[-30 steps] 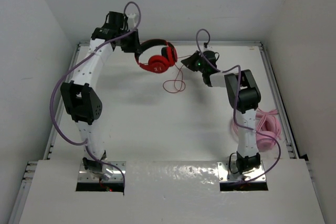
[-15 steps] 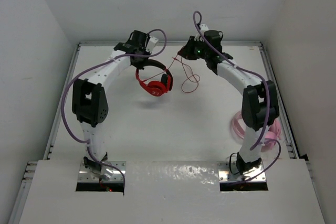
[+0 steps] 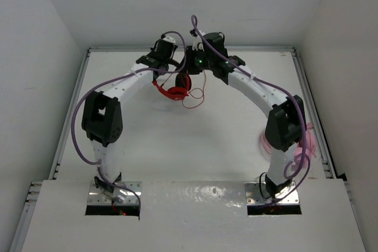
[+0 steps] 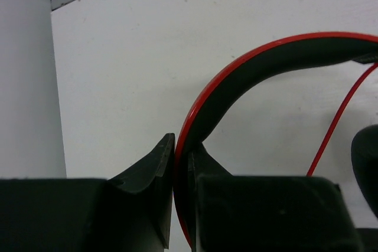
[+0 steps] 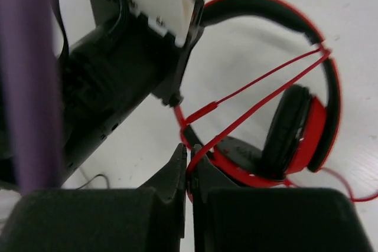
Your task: Wrap the headphones
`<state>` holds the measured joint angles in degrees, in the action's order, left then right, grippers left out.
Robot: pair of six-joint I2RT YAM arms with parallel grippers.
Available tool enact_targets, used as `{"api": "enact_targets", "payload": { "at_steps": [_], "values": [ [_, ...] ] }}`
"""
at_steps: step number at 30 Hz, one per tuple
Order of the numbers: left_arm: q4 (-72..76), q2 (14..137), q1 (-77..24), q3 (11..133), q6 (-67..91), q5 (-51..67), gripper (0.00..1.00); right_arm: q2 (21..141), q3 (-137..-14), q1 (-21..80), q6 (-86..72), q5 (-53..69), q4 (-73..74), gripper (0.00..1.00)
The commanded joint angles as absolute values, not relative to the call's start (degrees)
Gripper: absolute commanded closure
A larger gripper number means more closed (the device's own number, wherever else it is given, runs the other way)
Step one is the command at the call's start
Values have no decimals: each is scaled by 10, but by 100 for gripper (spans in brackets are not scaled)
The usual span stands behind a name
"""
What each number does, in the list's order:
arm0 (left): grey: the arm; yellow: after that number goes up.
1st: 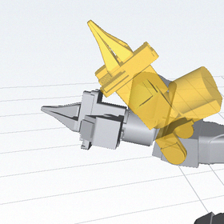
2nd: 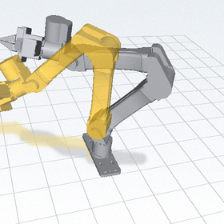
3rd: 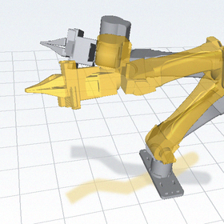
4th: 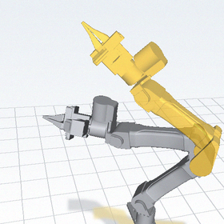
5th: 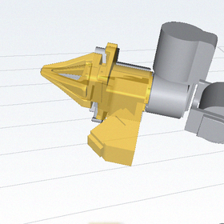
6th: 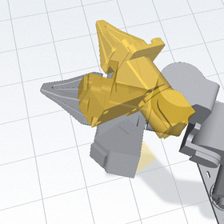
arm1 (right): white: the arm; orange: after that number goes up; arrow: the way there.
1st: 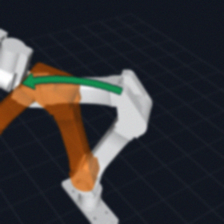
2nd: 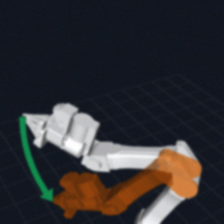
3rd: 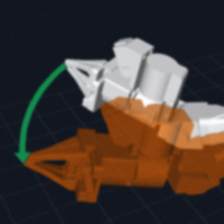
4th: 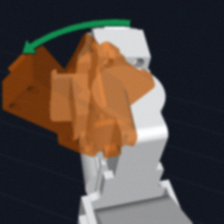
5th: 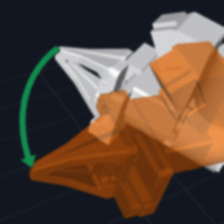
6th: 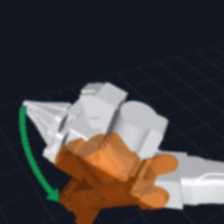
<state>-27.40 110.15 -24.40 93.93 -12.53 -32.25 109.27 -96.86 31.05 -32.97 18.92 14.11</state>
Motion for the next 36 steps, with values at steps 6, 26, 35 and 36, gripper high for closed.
{"api": "enact_targets", "payload": {
  "at_steps": [6, 26, 35, 36],
  "values": [
    [-362, 1129, -200, 1106, 94, -301, 100, 1014, -834, 376, -483, 285, -89, 89],
    [-485, 1081, -158, 1326, 156, -122, 100, 1025, -754, 409, -298, 202, -51, 48],
    [-488, 1055, -157, 1343, 131, -116, 100, 926, -598, 408, -158, 121, -167, 27],
    [-488, 1055, -157, 1343, 132, -112, 100, 911, -575, 408, -158, 105, -167, 25]
  ]
}}
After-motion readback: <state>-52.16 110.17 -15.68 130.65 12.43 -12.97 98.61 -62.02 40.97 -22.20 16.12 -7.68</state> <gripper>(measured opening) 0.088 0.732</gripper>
